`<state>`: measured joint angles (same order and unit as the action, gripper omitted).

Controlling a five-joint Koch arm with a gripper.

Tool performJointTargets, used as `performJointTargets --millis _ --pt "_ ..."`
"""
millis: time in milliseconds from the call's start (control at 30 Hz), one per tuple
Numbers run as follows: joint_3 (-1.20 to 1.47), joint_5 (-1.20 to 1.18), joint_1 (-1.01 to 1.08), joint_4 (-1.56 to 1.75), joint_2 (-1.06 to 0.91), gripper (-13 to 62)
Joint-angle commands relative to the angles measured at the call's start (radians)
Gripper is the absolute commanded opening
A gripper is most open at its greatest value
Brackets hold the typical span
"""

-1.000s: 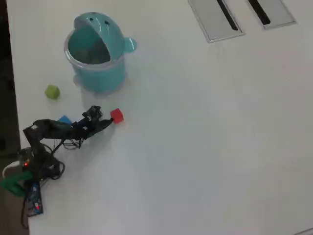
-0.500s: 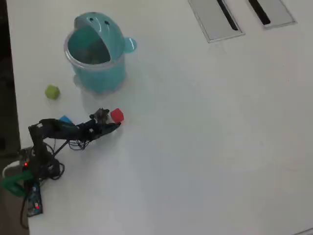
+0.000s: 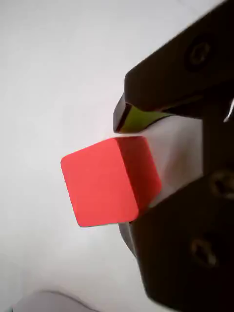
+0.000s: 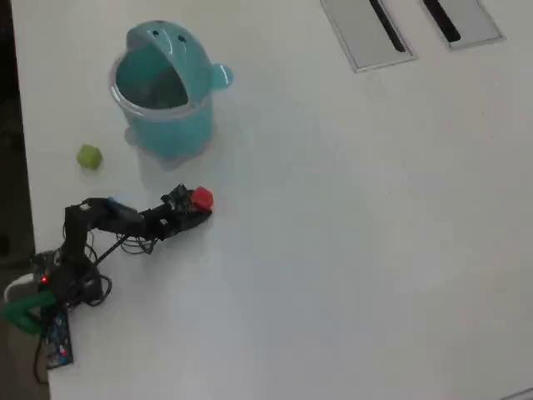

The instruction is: Grasp RGB lego blocks and put them in the bin one by one.

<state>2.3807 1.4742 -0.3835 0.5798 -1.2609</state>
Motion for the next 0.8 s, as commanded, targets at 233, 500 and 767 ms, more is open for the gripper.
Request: performJointTargets --millis 233,500,767 --pt "-0.054 -0.146 -0.048 0.173 -0.091 12.6" --pt "-0.003 -0.202 -0.058 0.028 -0.388 12.7" --pt "-0.002 -0.225 -0.104 -0.206 -0.673 12.7"
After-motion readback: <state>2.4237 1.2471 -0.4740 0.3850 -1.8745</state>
